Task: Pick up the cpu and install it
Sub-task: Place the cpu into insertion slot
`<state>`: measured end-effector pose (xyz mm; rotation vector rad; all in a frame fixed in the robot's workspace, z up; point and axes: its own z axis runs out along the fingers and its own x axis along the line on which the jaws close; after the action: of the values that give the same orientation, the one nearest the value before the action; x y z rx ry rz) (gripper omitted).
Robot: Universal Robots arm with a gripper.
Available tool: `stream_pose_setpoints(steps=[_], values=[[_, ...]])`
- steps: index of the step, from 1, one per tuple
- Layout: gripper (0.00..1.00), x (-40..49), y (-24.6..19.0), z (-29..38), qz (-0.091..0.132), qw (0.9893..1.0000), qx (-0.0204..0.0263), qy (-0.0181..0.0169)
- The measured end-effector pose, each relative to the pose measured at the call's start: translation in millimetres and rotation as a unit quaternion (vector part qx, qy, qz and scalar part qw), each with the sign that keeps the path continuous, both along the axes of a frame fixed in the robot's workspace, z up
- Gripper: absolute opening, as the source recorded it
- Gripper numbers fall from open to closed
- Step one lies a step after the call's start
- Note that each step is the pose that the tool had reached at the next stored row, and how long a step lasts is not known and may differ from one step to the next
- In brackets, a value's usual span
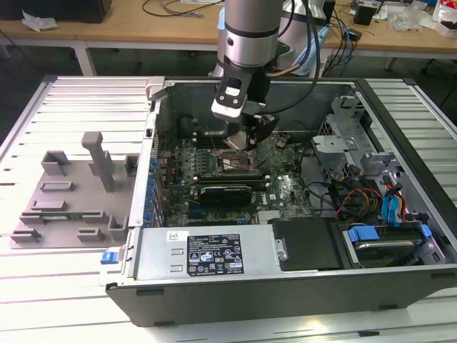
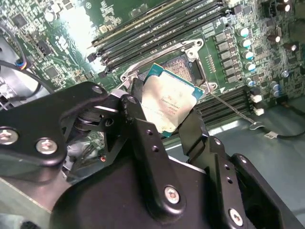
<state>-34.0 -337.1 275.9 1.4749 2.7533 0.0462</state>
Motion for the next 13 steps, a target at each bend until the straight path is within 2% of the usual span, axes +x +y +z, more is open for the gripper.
stream_pose_setpoints(steps=[3,5,7,8,12,13], values=[[0.55,0.0,0.0,-0.1,-0.025,0.9997,0.0000,0.0000],[0.55,0.0,0.0,-0.4,-0.054,0.9985,0.0000,0.0000],[0.55,0.0,0.0,-0.5,-0.073,0.9973,0.0000,0.0000],[0.55,0.0,0.0,-0.6,-0.090,0.9960,0.0000,0.0000],[0.55,0.0,0.0,-0.9,-0.126,0.9921,0.0000,0.0000],[0.55,0.0,0.0,-1.1,-0.141,0.9901,0.0000,0.0000]])
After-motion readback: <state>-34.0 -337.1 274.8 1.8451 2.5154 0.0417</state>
